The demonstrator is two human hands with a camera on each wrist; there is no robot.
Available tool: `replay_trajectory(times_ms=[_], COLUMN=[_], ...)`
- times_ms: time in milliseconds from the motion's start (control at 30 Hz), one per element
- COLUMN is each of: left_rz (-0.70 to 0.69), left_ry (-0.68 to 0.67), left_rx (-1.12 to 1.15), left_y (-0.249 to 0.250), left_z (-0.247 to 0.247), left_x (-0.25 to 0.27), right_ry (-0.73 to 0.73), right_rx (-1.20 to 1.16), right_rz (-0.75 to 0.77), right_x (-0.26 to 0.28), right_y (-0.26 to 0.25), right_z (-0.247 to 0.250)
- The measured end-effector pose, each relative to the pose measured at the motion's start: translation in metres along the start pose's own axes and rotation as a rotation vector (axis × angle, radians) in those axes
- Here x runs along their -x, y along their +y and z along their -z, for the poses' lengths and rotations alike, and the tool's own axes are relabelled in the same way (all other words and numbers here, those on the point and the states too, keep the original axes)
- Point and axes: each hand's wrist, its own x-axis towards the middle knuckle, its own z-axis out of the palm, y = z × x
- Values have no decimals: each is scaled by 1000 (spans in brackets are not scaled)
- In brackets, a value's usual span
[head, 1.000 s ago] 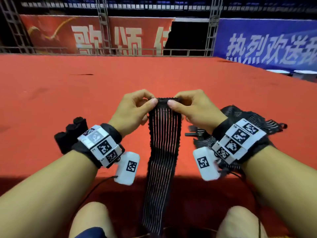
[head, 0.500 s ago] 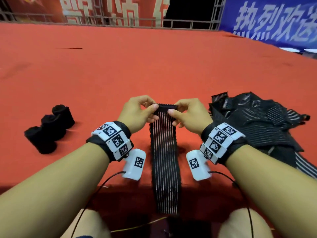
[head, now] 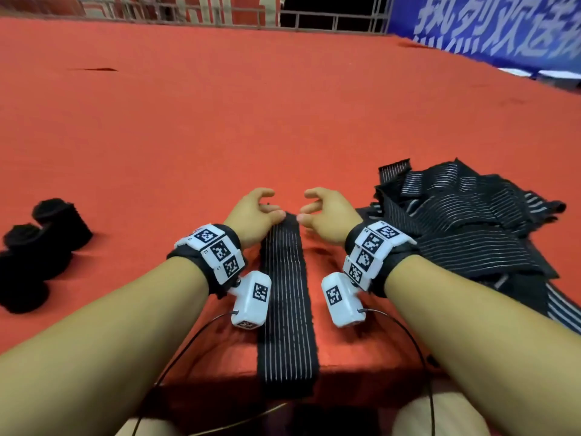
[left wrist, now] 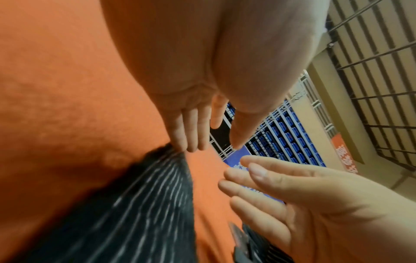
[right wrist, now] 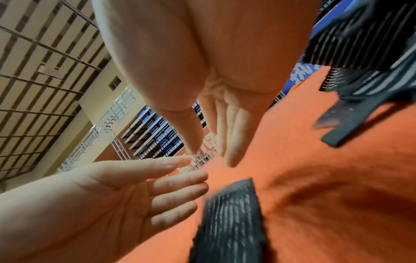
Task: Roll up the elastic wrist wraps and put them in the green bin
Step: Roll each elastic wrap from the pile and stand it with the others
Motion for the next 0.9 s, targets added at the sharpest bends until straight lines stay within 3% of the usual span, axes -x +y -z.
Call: replay_trajectory(times_ms=[167, 300, 400, 767, 900], left_rz=[98, 35, -7, -6, -100], left_ry=[-169, -262, -236, -234, -130], left_rx=[-205, -625, -877, -1078, -977], left_y=[-22, -11, -3, 11, 32], left_z=[-11, -10, -16, -31, -46], left_x=[-3, 1, 3, 15, 33], right_ry=[-221, -306, -327, -295, -159], right_rx=[422, 638, 761, 711, 622], right_rz=[14, 47, 71, 117, 91], right_x=[12, 17, 16, 30, 55], right_y=[9, 4, 1, -3, 0], right_z=[-15, -19, -23, -25, 8])
